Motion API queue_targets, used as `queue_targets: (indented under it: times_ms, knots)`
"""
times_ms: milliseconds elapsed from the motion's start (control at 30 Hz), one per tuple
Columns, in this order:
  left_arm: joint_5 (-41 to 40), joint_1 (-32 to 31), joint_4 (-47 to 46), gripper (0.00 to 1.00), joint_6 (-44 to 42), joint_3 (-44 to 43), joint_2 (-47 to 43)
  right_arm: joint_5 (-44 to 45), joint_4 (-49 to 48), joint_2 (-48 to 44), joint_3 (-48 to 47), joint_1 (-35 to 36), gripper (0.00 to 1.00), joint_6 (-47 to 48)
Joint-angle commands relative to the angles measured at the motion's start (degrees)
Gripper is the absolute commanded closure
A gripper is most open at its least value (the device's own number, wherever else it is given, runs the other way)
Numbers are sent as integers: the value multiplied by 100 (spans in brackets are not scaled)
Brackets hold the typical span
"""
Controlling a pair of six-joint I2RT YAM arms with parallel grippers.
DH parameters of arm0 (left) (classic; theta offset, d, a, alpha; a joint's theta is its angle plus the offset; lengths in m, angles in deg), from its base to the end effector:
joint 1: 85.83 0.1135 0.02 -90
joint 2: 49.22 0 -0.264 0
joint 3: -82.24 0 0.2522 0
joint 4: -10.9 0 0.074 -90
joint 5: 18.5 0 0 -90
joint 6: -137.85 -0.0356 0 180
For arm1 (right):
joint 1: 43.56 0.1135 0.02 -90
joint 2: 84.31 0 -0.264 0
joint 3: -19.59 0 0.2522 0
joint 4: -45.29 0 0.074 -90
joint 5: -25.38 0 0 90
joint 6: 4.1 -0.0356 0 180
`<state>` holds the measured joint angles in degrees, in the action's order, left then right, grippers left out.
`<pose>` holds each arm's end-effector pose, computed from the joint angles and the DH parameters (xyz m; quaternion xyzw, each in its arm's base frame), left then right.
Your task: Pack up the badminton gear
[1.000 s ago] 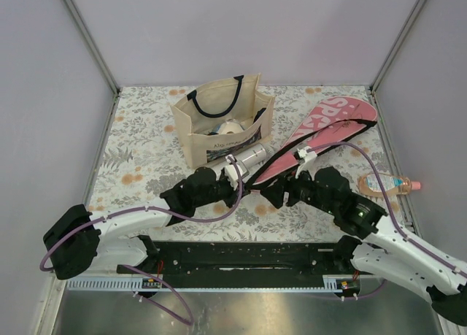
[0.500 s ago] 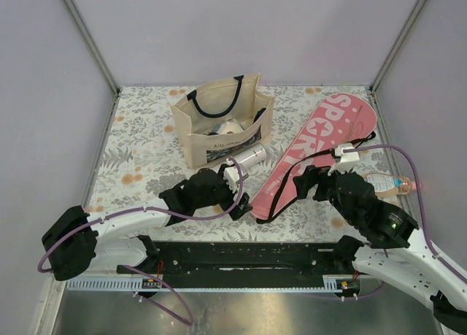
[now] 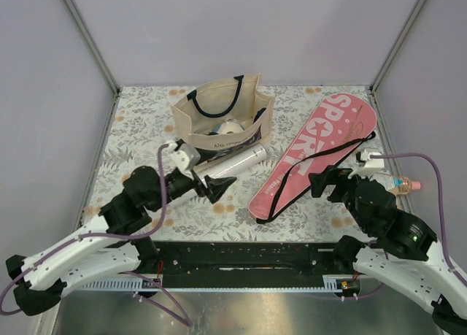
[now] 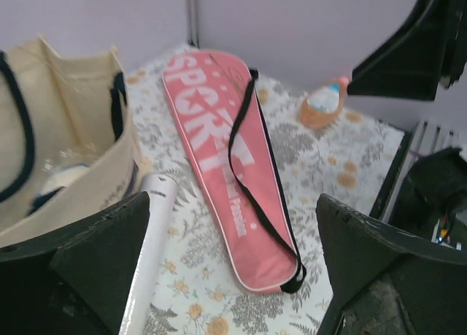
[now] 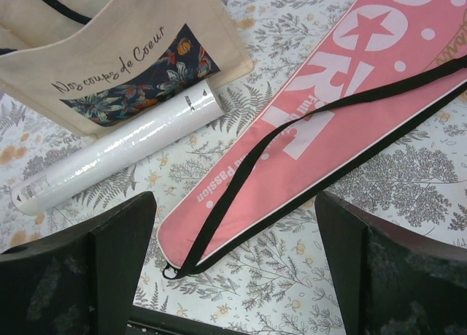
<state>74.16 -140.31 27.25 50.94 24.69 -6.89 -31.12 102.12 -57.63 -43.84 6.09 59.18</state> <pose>0.1019 -0.1456 0.3553 0.3242 0.6362 -0.3515 0.6054 0.0691 0.0510 0.3473 0.0059 0.8019 0.1536 0.5773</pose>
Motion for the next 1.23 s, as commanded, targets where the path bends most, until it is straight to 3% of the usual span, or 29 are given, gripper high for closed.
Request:
queue_targets:
  times_ms: [0,133,300,1200]
  knots:
    - [-661,-10,163,1,174,-270,-531,263,-88,-355,-61,1,1,-88]
    - [-547,-1,250,1,507,-306,-988,333,-114,-803,-34,1,0,-9]
    - [-1127,-1,725,1,903,-279,-1411,403,-123,-1050,-43,1,1,44]
    - [-1716,-10,1174,1,631,-420,-1860,192,-79,-1024,-69,1,0,-26]
